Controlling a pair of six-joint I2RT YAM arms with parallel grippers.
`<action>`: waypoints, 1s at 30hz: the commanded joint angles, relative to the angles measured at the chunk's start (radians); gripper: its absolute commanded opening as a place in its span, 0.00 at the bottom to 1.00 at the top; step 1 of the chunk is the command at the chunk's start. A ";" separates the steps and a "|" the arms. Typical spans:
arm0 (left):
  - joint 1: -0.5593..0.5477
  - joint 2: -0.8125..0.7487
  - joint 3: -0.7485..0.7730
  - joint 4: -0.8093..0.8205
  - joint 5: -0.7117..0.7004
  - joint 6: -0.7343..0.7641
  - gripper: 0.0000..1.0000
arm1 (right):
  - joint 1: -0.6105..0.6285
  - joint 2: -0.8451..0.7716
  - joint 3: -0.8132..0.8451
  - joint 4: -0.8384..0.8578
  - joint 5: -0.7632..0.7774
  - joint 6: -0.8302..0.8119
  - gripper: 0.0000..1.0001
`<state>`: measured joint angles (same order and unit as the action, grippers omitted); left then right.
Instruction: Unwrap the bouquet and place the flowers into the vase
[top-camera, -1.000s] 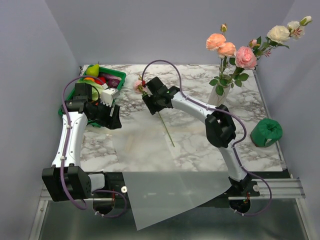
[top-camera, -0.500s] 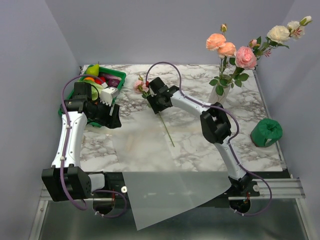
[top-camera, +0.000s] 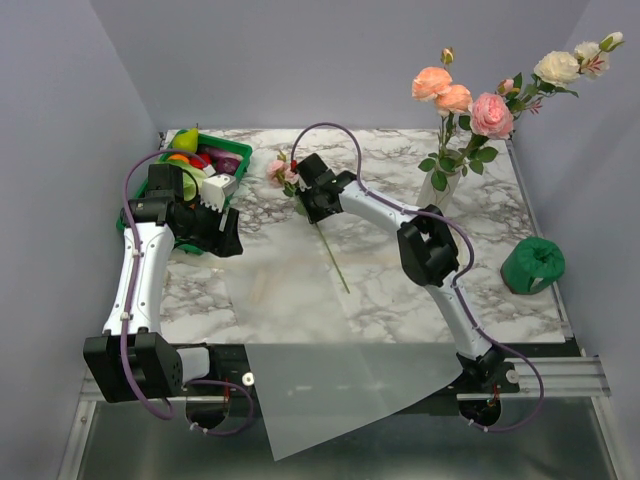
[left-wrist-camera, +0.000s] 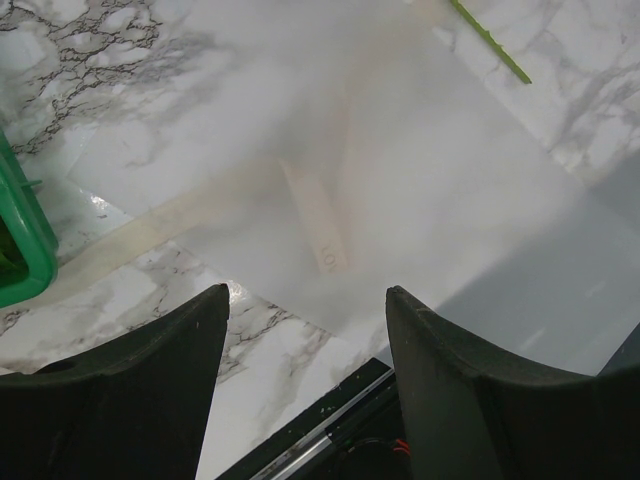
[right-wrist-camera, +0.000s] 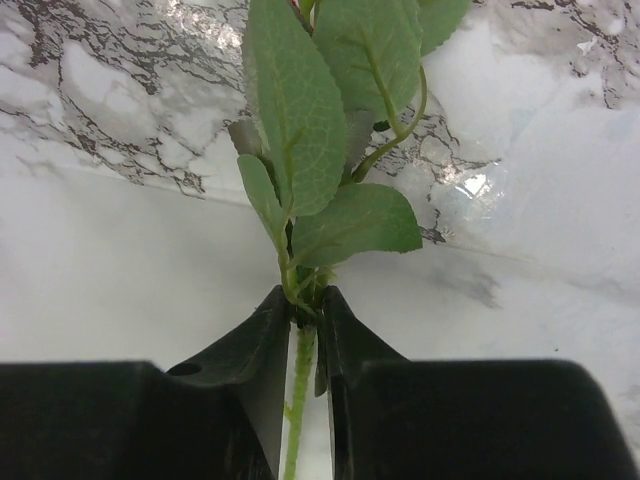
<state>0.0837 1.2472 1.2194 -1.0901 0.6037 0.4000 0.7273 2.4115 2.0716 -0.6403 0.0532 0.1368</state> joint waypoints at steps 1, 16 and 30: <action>0.008 -0.014 0.005 0.006 0.008 0.002 0.73 | -0.003 0.032 0.027 0.019 -0.047 0.033 0.25; 0.008 0.009 0.052 -0.019 0.027 -0.015 0.73 | -0.011 -0.408 -0.031 0.128 0.066 -0.063 0.01; 0.010 -0.002 0.068 -0.022 0.028 -0.027 0.73 | -0.074 -1.117 -0.536 0.900 0.315 -0.440 0.01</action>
<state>0.0853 1.2530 1.2682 -1.1015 0.6052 0.3805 0.6987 1.3617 1.6569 -0.0437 0.2363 -0.1257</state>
